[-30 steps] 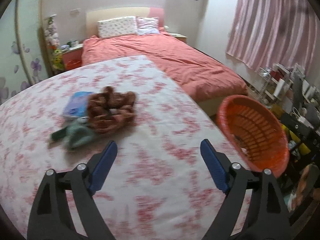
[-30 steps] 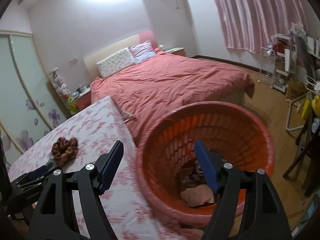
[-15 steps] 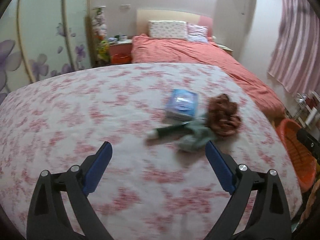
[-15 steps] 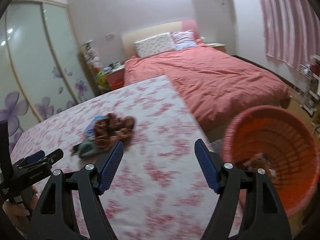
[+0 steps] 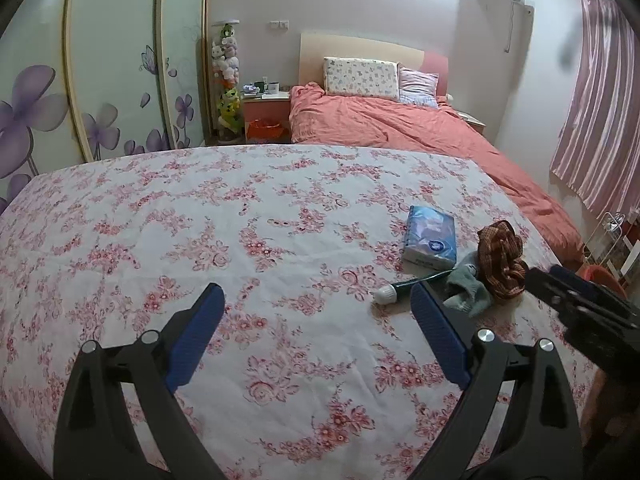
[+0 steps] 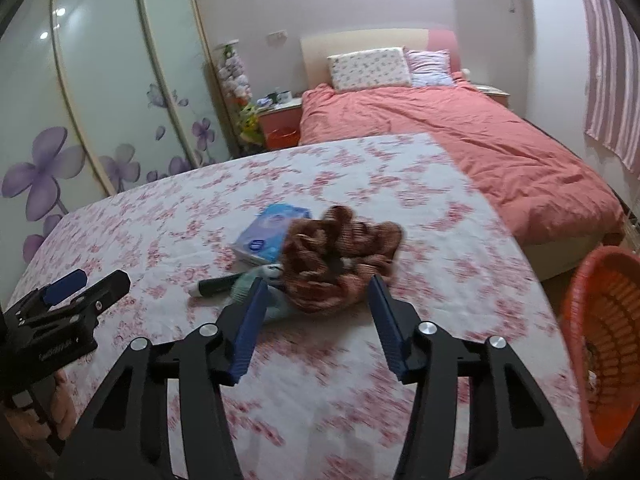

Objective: Collect trash
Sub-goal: 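Grasp the brown plaid scrunchie with the right tool while the left tool grasps the grey-green sock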

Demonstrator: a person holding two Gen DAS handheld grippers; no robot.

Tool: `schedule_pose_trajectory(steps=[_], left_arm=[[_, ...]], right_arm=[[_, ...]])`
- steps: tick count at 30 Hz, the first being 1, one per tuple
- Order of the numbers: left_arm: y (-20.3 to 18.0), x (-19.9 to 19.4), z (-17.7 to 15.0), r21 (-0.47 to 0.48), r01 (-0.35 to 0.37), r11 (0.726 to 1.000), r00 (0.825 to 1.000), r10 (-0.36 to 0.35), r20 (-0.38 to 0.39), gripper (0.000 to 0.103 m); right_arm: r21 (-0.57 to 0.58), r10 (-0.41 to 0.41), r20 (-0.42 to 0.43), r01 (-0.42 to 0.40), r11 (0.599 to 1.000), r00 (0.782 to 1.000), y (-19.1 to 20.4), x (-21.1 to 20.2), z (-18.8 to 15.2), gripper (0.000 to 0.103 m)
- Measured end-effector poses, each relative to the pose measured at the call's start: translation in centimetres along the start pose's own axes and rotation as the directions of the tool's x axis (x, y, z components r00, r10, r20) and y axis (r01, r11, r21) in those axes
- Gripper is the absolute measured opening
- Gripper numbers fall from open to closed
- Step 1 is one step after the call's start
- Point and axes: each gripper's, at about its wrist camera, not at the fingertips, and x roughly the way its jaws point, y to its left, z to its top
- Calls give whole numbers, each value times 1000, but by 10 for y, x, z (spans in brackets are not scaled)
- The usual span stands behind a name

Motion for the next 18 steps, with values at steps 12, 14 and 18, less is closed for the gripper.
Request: schedule_pose_trajectory(steps=[12, 14, 18], left_arm=[[8, 15, 0, -13, 29, 999, 999, -30, -28, 89], [7, 17, -1, -12, 34, 999, 999, -34, -36, 87], [2, 20, -2, -3, 39, 999, 998, -39, -42, 86]], right_arm=[[-45, -53, -77, 50, 998, 996, 15, 39, 6, 36], [-61, -75, -92, 69, 996, 993, 14, 41, 4, 24], [-61, -82, -89, 76, 995, 993, 8, 37, 0, 10]])
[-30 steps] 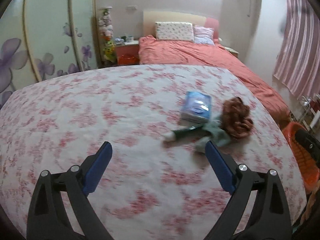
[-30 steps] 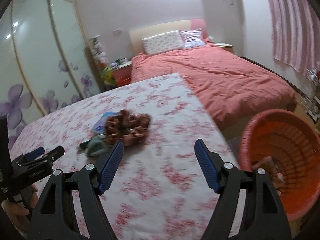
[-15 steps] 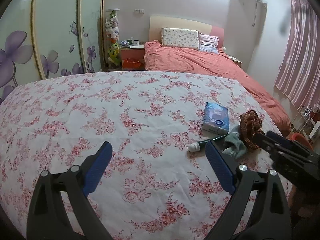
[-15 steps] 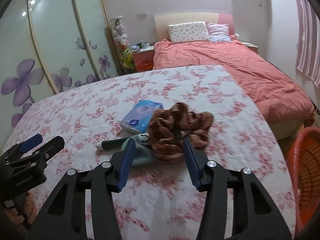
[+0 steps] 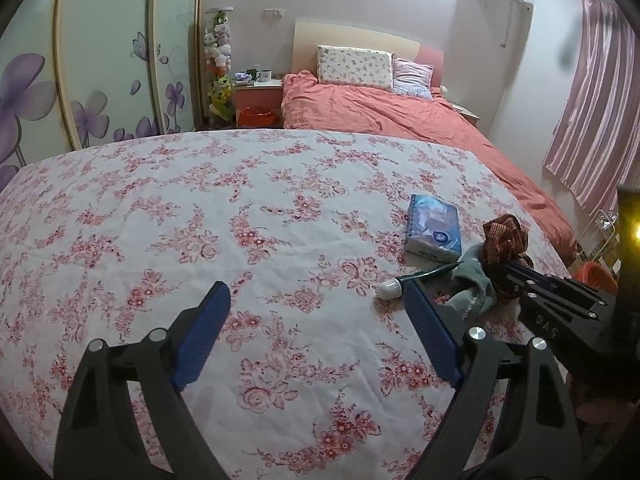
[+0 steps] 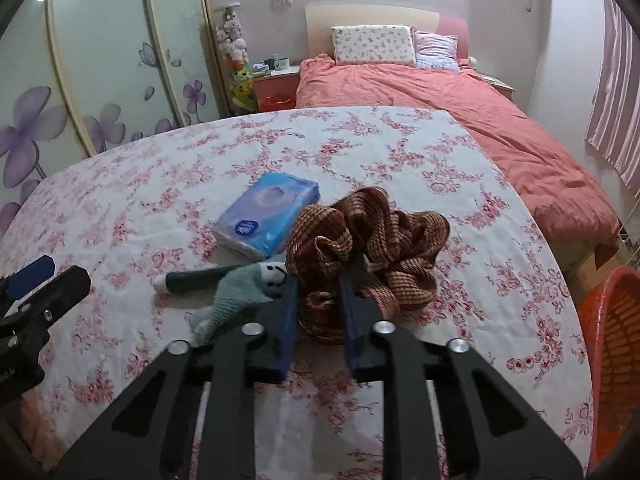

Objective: Collect trash
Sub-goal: 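Grasp the brown plaid scrunchie with the right tool while the left tool grasps the grey-green sock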

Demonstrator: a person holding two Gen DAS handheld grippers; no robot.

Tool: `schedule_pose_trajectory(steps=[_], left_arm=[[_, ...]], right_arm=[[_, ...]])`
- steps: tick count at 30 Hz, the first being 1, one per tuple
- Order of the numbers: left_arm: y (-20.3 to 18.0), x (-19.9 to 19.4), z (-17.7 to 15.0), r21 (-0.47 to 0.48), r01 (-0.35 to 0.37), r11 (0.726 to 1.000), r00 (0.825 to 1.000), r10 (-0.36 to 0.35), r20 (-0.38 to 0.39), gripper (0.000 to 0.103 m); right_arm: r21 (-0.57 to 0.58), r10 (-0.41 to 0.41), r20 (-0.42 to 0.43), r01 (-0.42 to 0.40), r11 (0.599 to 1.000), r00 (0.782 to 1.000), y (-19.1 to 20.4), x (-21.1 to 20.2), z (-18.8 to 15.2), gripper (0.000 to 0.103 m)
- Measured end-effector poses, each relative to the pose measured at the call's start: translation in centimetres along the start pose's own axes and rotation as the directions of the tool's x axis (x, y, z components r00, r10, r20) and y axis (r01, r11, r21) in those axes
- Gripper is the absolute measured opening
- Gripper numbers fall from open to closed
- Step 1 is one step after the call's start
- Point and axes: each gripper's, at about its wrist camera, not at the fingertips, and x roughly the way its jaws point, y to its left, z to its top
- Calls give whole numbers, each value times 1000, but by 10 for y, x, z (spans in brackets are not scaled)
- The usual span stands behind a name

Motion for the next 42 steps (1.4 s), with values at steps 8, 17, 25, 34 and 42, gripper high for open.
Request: schedule_pose_trajectory(steps=[8, 17, 25, 34, 42], left_arm=[[-15, 2, -1, 27, 17, 999, 1000, -17, -7, 84], [-46, 6, -5, 71, 73, 995, 997, -71, -30, 76], [-86, 20, -9, 133, 130, 983, 990, -122, -69, 67], [-109, 51, -10, 146, 153, 977, 980, -130, -153, 39], [-114, 40, -8, 141, 210, 968, 972, -191, -134, 12]], right_arm=[[49, -6, 56, 3, 999, 998, -20, -22, -5, 6], [97, -27, 105, 17, 995, 994, -43, -44, -9, 6], [119, -27, 118, 13, 993, 993, -58, -54, -15, 6], [139, -22, 119, 5, 990, 993, -74, -57, -23, 6], [157, -34, 134, 13, 987, 990, -88, -68, -27, 6]])
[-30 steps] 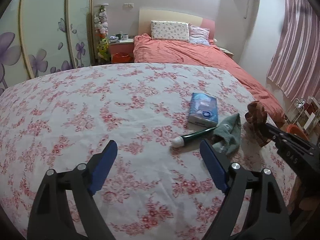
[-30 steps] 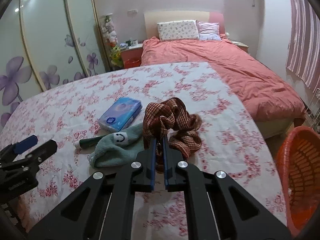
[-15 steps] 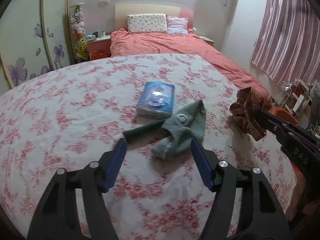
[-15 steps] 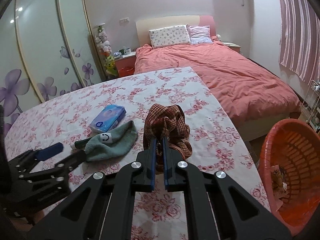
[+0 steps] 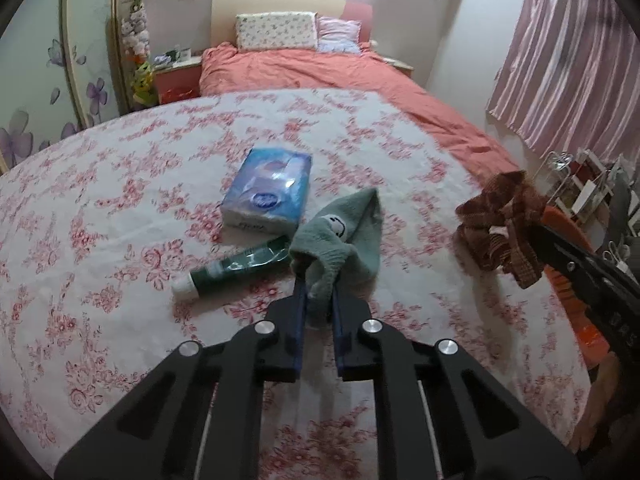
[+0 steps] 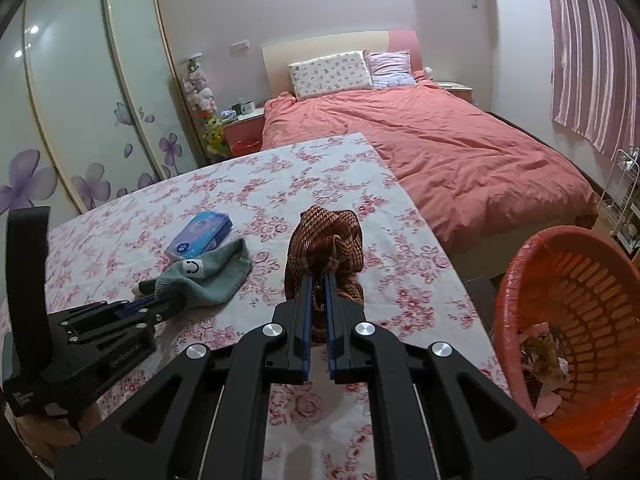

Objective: Collect trash
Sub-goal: 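Grasp the brown plaid scrunchie with the right tool while the left tool grasps the grey-green sock, then carry the scrunchie with the right tool while the left tool carries the sock, releasing both into the basket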

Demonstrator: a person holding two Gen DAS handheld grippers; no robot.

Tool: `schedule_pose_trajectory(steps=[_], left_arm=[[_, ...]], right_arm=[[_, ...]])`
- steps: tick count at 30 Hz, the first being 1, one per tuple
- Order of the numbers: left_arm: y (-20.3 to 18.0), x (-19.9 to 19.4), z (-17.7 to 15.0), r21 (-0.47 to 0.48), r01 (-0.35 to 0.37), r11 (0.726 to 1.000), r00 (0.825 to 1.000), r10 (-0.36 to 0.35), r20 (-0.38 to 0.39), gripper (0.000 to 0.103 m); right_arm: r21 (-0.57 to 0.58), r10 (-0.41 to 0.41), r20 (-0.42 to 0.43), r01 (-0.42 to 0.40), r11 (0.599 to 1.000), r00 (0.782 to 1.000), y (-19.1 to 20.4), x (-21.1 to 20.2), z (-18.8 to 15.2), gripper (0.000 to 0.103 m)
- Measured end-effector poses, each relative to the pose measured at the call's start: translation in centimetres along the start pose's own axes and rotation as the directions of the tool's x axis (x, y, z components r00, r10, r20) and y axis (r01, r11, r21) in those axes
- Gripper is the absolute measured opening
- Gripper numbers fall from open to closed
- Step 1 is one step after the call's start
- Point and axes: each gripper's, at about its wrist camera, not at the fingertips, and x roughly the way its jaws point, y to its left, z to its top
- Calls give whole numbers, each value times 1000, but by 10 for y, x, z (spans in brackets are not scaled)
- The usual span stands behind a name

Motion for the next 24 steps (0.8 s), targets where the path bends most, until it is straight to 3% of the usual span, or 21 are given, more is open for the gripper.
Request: schedule_pose_trajectory(steps=[12, 24], left_arm=[[-33, -41, 6, 45, 60, 997, 995, -63, 82, 12], [-69, -60, 5, 80, 107, 991, 988, -115, 100, 12]], right_arm=[[13, -25, 60, 24, 1000, 998, -19, -33, 0, 6], [39, -23, 99, 19, 999, 995, -32, -52, -3, 4]])
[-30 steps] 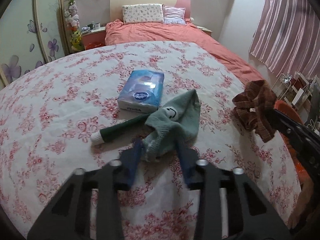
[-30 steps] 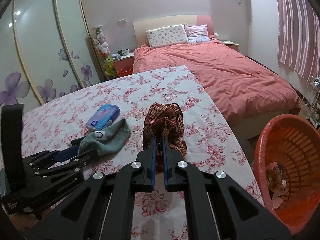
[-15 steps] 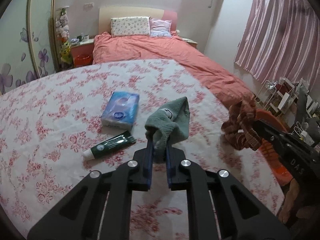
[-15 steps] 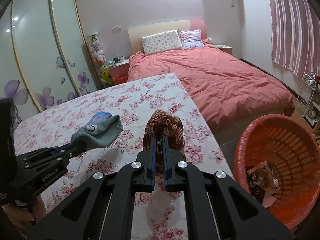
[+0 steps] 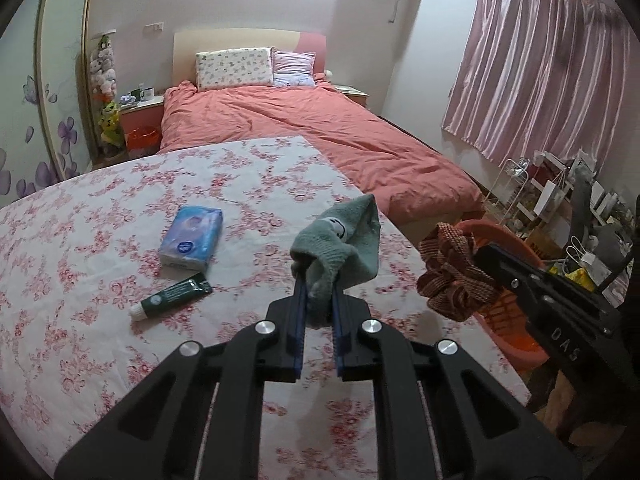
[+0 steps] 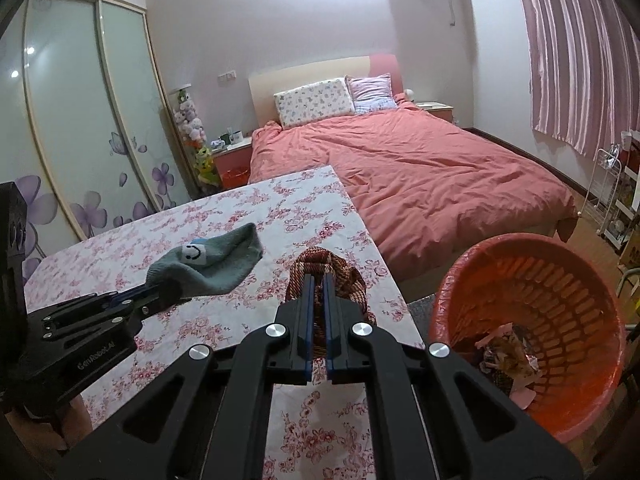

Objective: Collect trash
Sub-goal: 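Carry the scrunchie with the right tool while the left tool carries the sock, releasing both into the basket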

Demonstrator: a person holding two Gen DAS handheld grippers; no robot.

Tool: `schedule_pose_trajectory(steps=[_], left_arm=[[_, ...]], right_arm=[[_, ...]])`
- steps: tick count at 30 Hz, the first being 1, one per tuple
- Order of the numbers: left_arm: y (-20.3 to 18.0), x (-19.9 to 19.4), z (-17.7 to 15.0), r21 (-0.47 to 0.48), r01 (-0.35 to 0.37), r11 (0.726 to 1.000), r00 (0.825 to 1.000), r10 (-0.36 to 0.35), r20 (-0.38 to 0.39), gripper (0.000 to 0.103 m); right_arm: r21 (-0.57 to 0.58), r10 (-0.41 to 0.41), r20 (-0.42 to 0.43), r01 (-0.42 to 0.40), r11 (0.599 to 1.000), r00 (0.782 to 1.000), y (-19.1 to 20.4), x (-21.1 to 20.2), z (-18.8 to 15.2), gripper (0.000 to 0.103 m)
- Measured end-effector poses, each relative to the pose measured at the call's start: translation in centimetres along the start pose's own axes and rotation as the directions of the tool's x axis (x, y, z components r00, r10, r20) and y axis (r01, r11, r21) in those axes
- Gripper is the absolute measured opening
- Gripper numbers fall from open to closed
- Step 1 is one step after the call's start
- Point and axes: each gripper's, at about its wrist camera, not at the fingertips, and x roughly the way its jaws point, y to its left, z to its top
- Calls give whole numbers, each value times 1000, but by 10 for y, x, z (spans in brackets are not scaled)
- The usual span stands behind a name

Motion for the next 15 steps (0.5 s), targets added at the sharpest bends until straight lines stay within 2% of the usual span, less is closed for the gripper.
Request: schedule_pose_trajectory(steps=[7, 15], left_arm=[[-17, -7, 6, 4, 37, 999, 999, -37, 19, 12], [-54, -10, 14, 28, 116, 993, 992, -117, 38, 12]], right_arm=[[24, -15, 56, 13, 1000, 998, -14, -19, 6, 4], [53, -94, 133, 88, 995, 987, -41, -44, 13, 4]])
